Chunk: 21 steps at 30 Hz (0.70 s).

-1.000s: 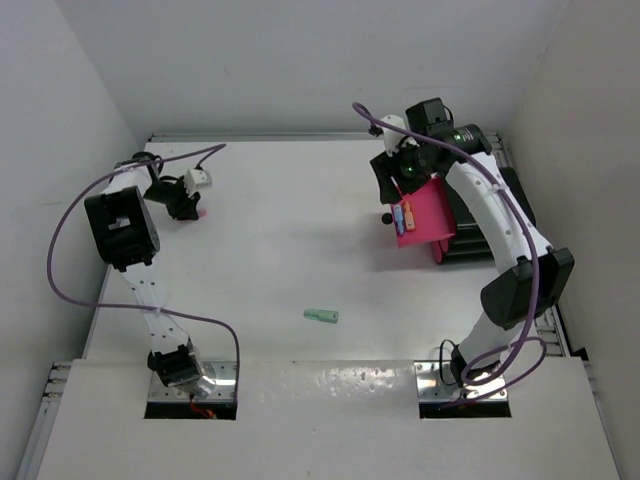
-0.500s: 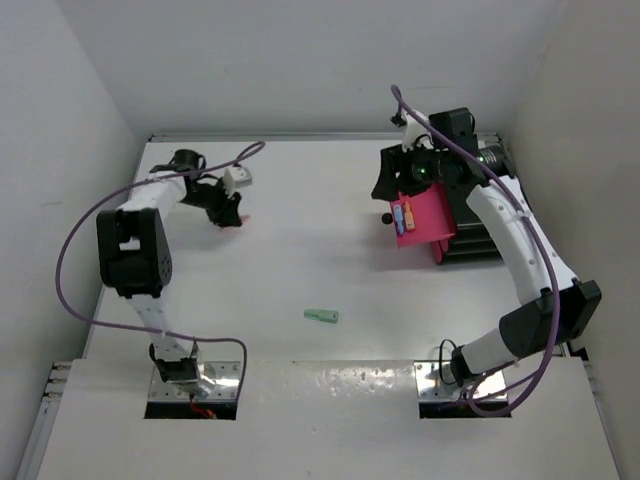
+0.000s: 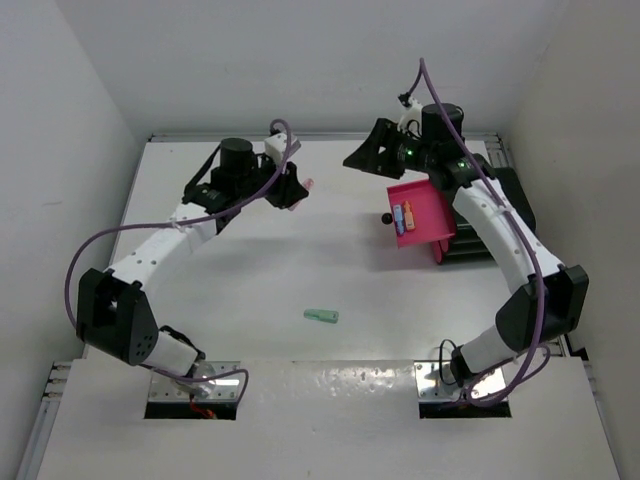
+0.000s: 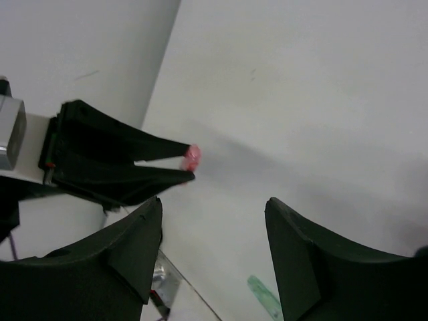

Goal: Sort the stationery into containers
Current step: Place the stationery in the drawer.

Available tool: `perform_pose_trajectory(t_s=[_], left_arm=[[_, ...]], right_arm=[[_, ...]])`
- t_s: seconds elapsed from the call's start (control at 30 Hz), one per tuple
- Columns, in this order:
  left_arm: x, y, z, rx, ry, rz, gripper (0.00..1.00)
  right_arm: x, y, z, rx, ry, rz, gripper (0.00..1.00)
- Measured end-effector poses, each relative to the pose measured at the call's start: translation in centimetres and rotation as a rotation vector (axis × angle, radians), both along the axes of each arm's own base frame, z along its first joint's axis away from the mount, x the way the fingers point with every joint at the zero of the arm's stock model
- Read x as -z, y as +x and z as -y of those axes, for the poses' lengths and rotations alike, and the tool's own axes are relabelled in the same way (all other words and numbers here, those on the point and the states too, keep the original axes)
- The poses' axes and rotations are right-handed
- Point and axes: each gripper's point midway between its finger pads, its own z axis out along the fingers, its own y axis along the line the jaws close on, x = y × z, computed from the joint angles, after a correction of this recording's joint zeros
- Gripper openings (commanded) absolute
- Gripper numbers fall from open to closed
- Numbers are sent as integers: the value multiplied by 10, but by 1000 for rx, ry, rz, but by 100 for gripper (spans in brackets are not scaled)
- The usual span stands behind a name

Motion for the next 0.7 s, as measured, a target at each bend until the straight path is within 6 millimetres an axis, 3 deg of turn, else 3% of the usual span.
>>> perform_pose_trajectory(t_s=[0.13,0.3,0.7], left_arm=[[-2,-8,19,-29,-46,-55,0],[-7,-16,34,-36,-103,-100,0],[-9,-16,40,-44,-139,-132,0]], right_arm=[[2,4,-13,-8,61,-35,61],[5,-5,-32,-53,64,-44,54],[35,-23,-54,-108,30,-105,51]])
